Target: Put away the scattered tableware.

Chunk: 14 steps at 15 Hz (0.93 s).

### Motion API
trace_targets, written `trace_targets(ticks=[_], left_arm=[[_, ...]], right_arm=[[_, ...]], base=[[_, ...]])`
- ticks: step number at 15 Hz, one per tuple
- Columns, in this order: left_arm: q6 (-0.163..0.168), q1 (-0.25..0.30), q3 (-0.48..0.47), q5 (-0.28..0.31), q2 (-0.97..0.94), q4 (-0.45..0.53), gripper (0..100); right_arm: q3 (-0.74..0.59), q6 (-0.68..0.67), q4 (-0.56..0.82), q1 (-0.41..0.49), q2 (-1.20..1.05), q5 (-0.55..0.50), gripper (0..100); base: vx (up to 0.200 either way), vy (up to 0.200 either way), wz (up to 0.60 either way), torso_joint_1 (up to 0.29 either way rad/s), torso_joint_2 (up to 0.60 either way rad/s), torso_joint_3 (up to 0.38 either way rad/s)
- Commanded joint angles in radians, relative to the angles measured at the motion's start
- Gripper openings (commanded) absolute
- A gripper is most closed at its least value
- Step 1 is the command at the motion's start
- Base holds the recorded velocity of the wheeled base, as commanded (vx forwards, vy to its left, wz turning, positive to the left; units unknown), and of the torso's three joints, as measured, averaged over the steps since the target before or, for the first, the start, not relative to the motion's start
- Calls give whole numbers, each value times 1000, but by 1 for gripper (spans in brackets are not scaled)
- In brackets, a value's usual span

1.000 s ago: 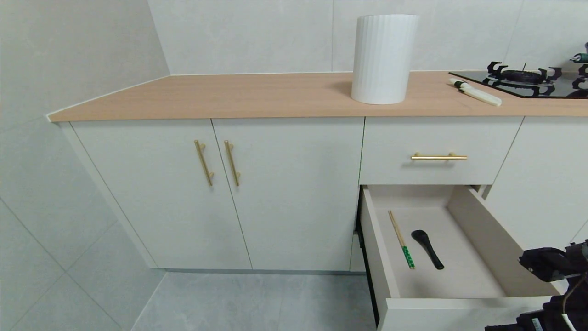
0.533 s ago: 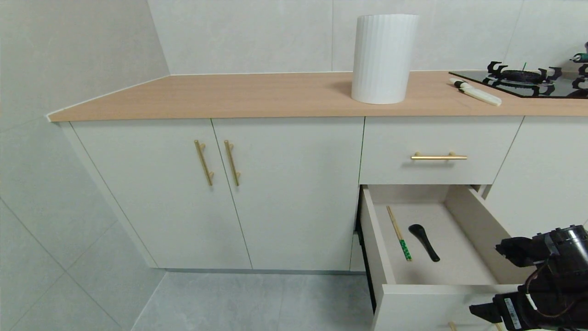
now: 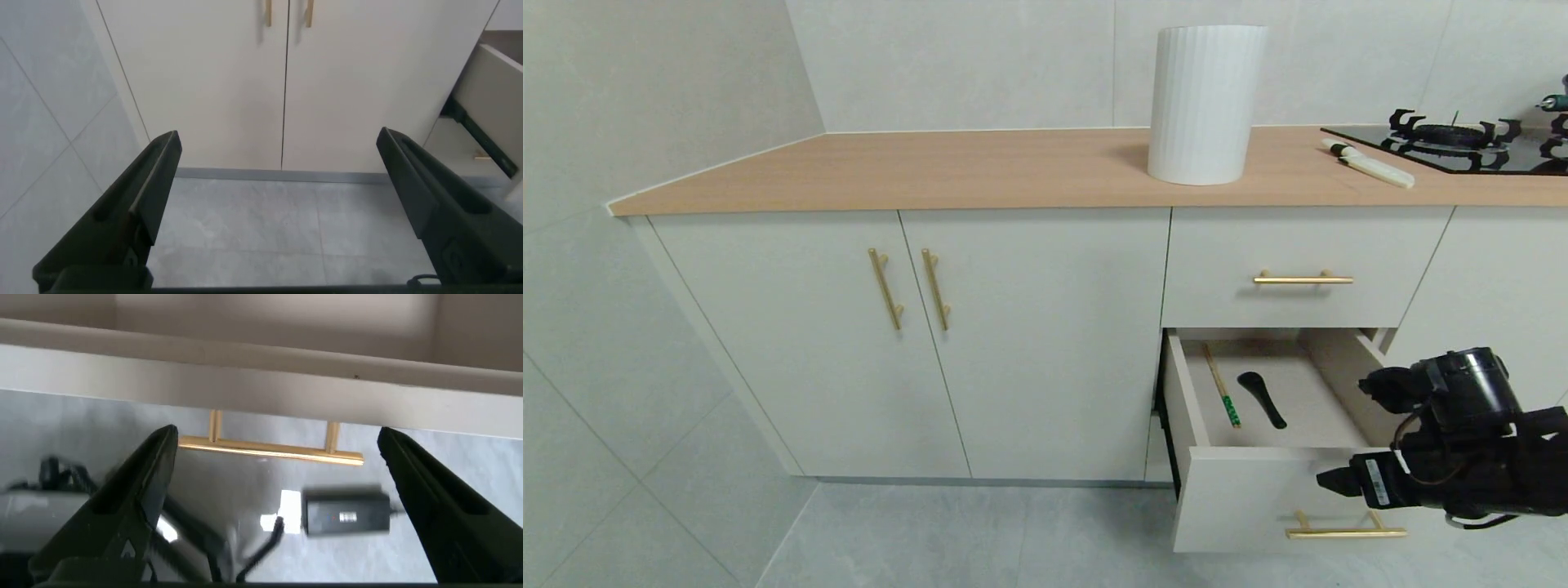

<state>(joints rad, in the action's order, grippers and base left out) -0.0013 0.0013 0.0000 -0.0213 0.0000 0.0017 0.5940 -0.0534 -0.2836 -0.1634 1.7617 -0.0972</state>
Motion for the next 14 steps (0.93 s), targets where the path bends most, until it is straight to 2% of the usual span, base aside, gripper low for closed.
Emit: trace_targets(ticks=[1, 6, 11, 14], left_arm=[[0, 0, 0, 0, 0, 0, 100], [0, 0, 0, 0, 0, 0, 100], [0, 0, 0, 0, 0, 0, 100], [0, 0, 0, 0, 0, 0, 100]], right_arm=[[115, 0, 4, 7, 130, 1, 100], [326, 0, 4, 31, 283, -1, 100], [472, -2, -3, 67, 384, 2, 100], [503, -9, -112, 71, 441, -1, 100]], base=[[0, 0, 0, 0, 0, 0], [0, 0, 0, 0, 0, 0], [0, 0, 0, 0, 0, 0], [0, 0, 0, 0, 0, 0]])
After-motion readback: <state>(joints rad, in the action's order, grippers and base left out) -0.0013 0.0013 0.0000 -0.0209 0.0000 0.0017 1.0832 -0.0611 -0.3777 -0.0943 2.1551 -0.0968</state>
